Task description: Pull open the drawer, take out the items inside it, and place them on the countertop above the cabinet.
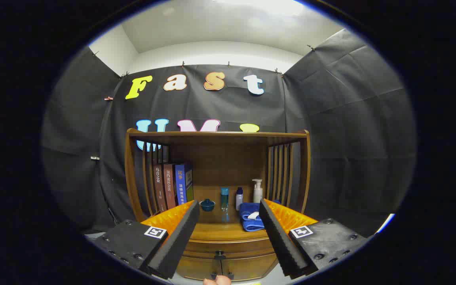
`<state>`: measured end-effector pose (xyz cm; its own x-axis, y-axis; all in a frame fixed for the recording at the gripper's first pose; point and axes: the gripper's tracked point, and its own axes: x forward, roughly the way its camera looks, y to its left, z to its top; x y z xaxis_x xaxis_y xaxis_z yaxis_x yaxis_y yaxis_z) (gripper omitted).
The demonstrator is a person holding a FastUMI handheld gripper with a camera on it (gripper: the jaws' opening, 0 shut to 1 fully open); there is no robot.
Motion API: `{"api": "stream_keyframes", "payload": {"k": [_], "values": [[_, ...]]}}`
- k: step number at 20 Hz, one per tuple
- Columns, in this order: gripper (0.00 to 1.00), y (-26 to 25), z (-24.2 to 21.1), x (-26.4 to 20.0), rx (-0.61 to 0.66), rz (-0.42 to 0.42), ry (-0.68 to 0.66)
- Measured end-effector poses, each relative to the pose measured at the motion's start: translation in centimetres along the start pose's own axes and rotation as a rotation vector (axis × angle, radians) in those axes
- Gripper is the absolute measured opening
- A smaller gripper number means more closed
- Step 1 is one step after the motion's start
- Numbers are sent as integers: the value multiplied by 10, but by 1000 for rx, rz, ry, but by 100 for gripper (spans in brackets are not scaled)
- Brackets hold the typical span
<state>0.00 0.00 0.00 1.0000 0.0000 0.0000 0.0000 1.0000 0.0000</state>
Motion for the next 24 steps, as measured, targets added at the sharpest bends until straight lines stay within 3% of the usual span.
{"api": "stream_keyframes", "payload": {"k": [15, 20, 24], "values": [[97, 1, 26, -27, -34, 11, -15], [97, -2, 21, -23, -33, -5, -32], [98, -4, -8, -17, -52, -27, -54]]}}
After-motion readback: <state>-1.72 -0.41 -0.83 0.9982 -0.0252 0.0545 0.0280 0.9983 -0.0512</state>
